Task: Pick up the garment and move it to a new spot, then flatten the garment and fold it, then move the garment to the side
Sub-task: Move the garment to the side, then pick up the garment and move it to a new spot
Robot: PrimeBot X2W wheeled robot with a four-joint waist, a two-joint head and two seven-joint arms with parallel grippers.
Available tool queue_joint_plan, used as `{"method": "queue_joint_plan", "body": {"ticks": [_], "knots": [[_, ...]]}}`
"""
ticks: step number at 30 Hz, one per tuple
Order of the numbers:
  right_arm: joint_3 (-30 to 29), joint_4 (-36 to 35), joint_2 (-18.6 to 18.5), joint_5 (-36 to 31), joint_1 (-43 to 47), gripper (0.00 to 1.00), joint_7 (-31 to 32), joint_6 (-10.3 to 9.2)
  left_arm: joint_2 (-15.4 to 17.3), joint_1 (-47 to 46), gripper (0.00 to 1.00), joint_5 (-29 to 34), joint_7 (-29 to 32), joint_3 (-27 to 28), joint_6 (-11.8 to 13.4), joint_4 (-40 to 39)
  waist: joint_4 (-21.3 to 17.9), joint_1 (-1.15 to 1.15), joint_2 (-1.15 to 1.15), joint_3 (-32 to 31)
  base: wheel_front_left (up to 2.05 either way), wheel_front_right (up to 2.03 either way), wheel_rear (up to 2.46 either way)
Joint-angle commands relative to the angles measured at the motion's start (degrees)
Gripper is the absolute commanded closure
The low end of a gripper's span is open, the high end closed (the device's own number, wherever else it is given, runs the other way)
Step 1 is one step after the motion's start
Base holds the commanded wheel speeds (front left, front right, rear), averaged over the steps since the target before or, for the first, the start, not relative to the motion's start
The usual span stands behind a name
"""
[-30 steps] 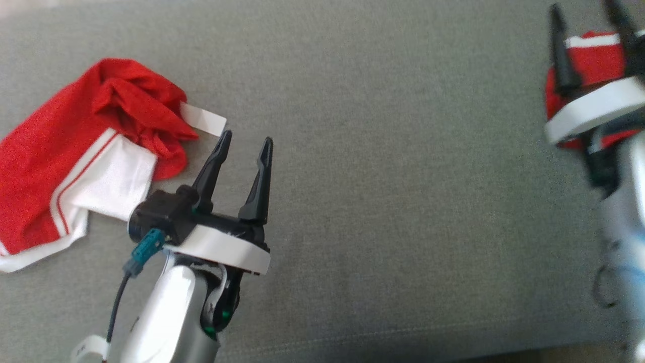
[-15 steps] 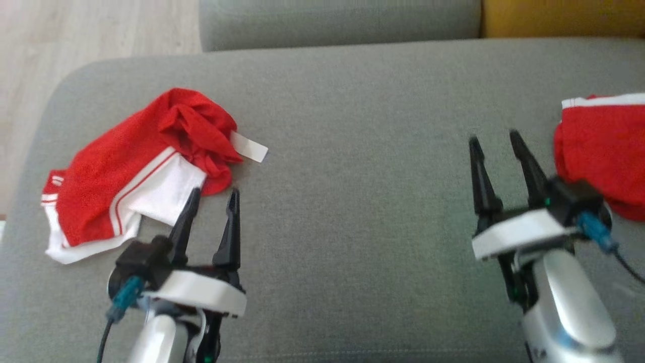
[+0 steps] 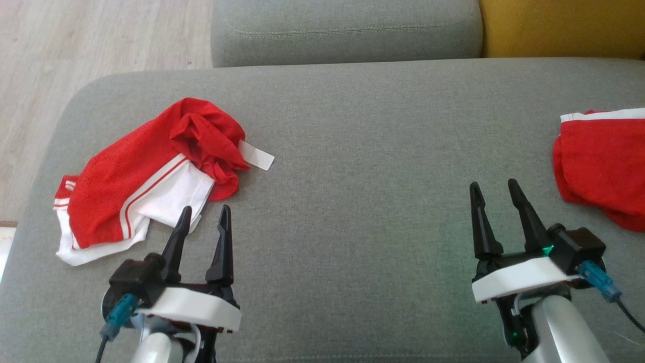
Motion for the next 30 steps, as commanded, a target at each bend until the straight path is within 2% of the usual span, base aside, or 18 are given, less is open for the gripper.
{"method": "queue_joint_plan", "body": {"ticks": [1,13,21,30], "knots": [[1.19,-2.41,0.12,0.20,-0.48,0.00,-0.75,-0.05,0.17,-1.97,0.00,-0.36,-0.35,1.91,0.32,-2.31,-0.06,0.00,0.00,0.06,0.00,0.00,0.00],[1.48,-3.02,0.12,0.46,0.13,0.00,-0.77,-0.05,0.17,-2.33,0.00,-0.25,-0.35,1.46,0.10,-1.77,1.32,0.00,0.00,0.30,0.00,0.00,0.00],[3.56,-2.51,0.12,0.64,0.58,0.00,-0.77,-0.05,0.17,-2.52,0.00,-0.28,-0.35,1.91,0.61,-1.55,6.09,0.00,0.00,-0.20,0.00,0.00,0.00],[6.71,-1.93,0.12,2.04,1.44,0.00,-0.77,-0.05,0.17,-1.69,0.00,0.77,-0.35,3.00,0.63,-1.47,13.95,0.00,0.00,-1.80,0.00,0.00,0.00]]}}
